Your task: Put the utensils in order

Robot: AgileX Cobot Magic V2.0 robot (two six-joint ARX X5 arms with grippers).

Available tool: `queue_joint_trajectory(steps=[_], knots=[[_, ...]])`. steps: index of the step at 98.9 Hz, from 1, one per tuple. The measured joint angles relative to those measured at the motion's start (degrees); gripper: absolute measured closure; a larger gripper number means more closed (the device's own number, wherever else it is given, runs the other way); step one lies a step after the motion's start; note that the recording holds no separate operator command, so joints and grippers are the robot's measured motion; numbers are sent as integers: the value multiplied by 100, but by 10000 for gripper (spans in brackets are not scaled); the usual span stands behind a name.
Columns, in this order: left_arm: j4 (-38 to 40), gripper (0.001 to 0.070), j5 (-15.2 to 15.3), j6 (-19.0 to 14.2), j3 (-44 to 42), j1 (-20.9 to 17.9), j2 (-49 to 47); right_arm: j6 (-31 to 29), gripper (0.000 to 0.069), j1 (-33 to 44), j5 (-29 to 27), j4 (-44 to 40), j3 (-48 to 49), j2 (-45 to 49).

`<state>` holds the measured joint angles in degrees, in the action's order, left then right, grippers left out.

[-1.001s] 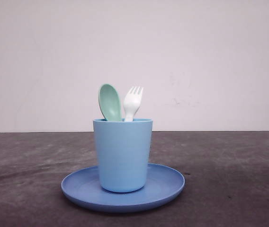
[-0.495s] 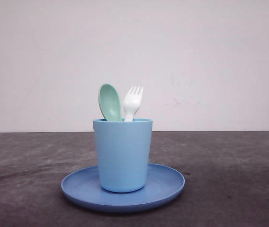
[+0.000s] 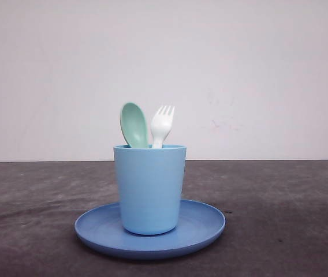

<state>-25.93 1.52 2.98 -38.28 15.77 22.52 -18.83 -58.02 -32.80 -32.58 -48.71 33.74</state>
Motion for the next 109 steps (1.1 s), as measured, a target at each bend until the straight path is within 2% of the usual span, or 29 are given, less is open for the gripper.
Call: queue_joint_trajectory(steps=[12, 25, 37, 56, 71, 101, 109], knots=[[741, 685, 2, 48, 802, -496, -258, 0, 684, 0, 0, 0, 0, 0], [1421, 685, 2, 68, 1759, -835, -619, 0, 684, 0, 0, 0, 0, 0], [1797, 685, 2, 68, 2581, -986, -1058, 0, 684, 0, 0, 0, 0, 0], [1847, 685, 4, 68, 3475, -1058, -1805, 0, 684, 0, 0, 0, 0, 0], [1703, 685, 2, 68, 3646, -1088, -2238, 0, 684, 0, 0, 2, 0, 0], [1534, 686, 20, 144, 3646, -1091, -2225, 2, 684, 0, 0, 4, 0, 0], [1539, 686, 131, 151, 3646, -1091, -2225, 9, 684, 0, 0, 7, 0, 0]])
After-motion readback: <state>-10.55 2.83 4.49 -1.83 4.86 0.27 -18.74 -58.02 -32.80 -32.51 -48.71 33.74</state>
